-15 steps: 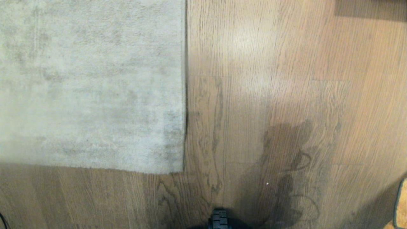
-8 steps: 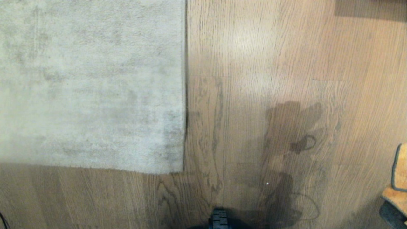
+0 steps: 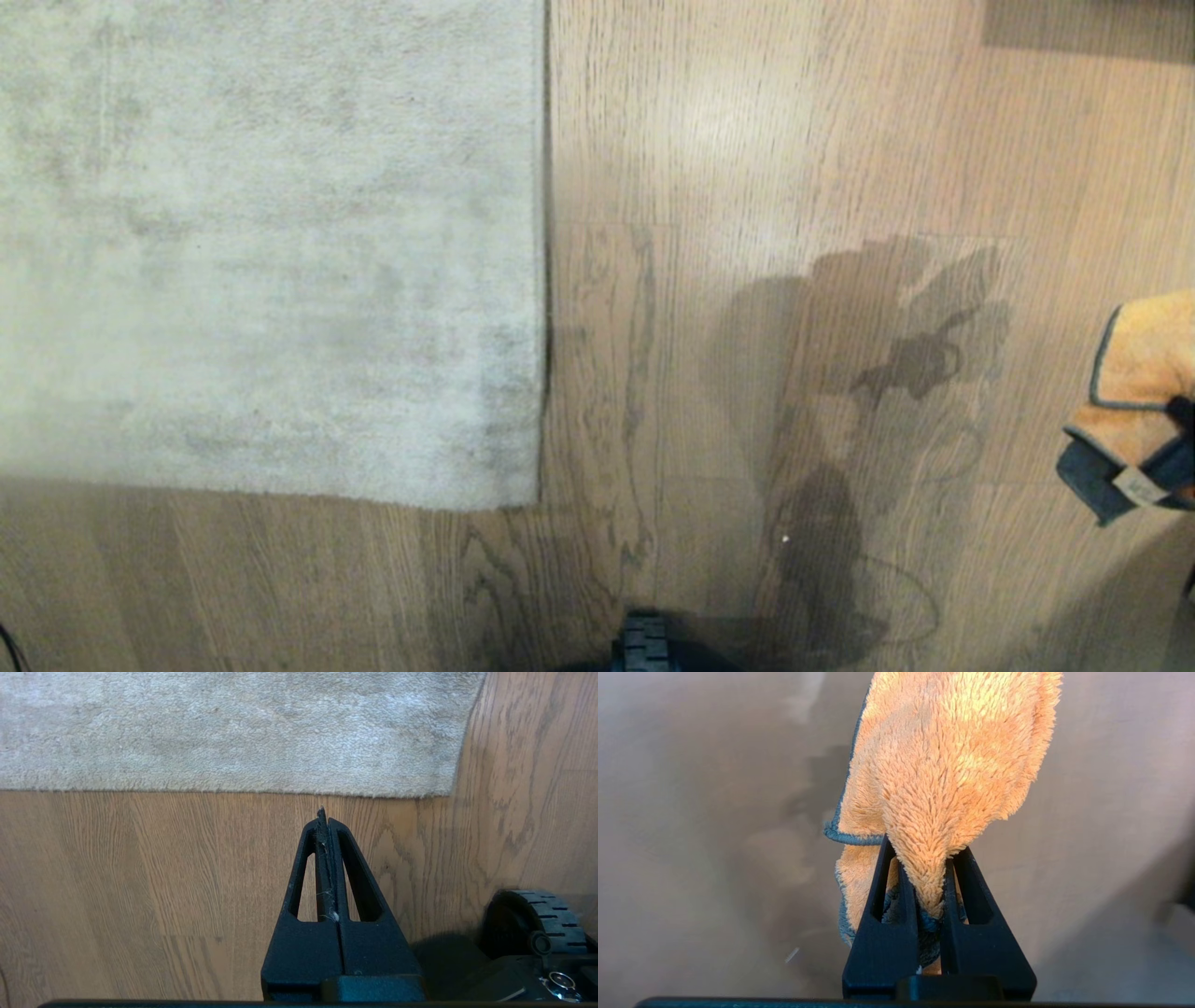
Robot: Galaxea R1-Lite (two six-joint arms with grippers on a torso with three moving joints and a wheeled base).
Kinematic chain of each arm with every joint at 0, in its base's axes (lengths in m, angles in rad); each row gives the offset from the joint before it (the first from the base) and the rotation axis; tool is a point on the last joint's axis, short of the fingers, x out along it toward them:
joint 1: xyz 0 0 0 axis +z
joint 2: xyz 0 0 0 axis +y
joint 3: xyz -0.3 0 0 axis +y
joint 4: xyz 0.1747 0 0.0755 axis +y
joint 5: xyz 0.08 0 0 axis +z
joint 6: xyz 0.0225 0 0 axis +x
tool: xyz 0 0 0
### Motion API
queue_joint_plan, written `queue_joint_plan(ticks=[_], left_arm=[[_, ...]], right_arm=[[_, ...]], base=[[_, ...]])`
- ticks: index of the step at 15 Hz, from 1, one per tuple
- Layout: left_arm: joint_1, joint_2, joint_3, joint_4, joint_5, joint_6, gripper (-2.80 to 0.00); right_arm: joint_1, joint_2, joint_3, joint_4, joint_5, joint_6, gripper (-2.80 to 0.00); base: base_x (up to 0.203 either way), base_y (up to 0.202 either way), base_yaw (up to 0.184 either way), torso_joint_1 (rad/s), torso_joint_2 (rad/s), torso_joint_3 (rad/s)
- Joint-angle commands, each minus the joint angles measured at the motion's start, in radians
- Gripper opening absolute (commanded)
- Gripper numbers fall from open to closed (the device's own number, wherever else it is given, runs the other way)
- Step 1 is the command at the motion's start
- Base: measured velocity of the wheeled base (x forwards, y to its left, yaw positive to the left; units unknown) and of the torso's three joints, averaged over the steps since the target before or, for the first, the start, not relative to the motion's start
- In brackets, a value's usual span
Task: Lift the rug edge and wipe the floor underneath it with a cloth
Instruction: Put down the rag
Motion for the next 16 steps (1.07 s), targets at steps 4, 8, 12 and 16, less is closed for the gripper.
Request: queue_joint_plan(ticks=[4, 8, 12, 16], left_arm=[[0.000, 0.000, 0.000, 0.000, 0.000, 0.000, -2.80], [0.000, 0.000, 0.001, 0.000, 0.000, 0.000, -2.80], [0.000, 0.000, 0.000, 0.000, 0.000, 0.000, -2.80], [0.000, 0.000, 0.001, 0.000, 0.000, 0.000, -2.80]], right_arm=[[-0.257, 0.345, -0.205, -0.059, 0.049, 0.006, -2.80], [-0.313, 0.514, -0.344, -0.139, 0.096, 0.008, -2.80], [-0.316, 0.632, -0.494, -0.157, 0.100, 0.055, -2.80], [-0.326, 0.691, -0.573, -0.156, 0.118, 0.095, -2.80]], base=[[0.000, 0.000, 0.000, 0.000, 0.00, 0.000], [0.000, 0.000, 0.000, 0.000, 0.00, 0.000], [0.000, 0.000, 0.000, 0.000, 0.00, 0.000], [0.000, 0.000, 0.000, 0.000, 0.00, 0.000]])
